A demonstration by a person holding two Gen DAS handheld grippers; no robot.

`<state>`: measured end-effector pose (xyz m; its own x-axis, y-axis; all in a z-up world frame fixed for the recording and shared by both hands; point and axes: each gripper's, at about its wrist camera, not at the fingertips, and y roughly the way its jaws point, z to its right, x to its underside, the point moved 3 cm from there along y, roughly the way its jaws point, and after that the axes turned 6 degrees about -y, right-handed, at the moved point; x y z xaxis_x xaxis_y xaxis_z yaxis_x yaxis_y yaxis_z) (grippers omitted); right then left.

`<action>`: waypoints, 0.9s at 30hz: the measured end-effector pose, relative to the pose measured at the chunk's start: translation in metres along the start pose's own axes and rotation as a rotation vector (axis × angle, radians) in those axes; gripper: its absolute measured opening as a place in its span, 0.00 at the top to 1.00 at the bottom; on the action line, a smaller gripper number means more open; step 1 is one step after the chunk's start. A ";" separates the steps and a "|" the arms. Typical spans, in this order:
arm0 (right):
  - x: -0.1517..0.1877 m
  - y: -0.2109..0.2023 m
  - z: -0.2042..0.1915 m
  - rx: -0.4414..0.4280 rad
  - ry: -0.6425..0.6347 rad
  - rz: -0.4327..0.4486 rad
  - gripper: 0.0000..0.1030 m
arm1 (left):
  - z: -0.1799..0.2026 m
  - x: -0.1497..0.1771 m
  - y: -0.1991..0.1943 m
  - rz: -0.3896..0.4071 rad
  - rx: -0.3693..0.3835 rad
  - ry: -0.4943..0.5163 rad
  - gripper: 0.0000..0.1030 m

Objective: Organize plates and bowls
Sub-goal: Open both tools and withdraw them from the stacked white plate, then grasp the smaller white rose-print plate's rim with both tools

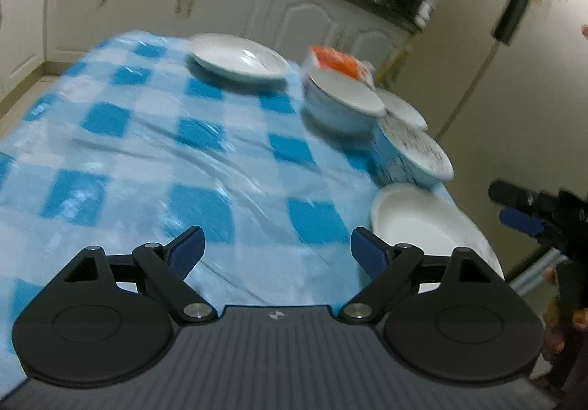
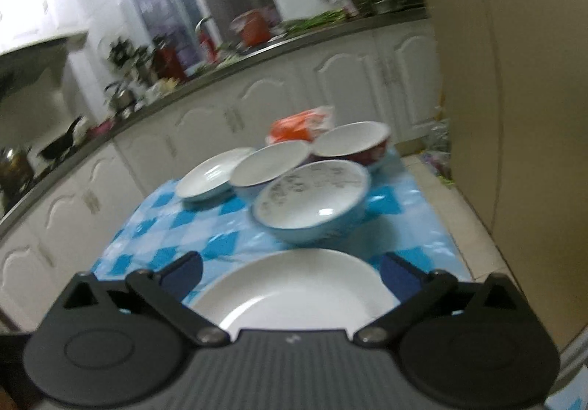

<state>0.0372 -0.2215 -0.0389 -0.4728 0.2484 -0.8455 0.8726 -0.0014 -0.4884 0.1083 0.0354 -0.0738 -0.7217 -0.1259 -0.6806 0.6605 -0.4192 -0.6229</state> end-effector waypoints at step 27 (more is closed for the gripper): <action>-0.148 0.239 -0.094 -0.262 -0.160 -0.172 0.01 | -0.073 -0.160 0.101 0.167 -0.109 -0.099 0.00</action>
<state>0.3273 -0.1670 -0.0106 -0.6106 0.0687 -0.7890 0.7706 0.2813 -0.5719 0.3059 0.0788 -0.0563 -0.6138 -0.2753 -0.7399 0.7870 -0.2862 -0.5465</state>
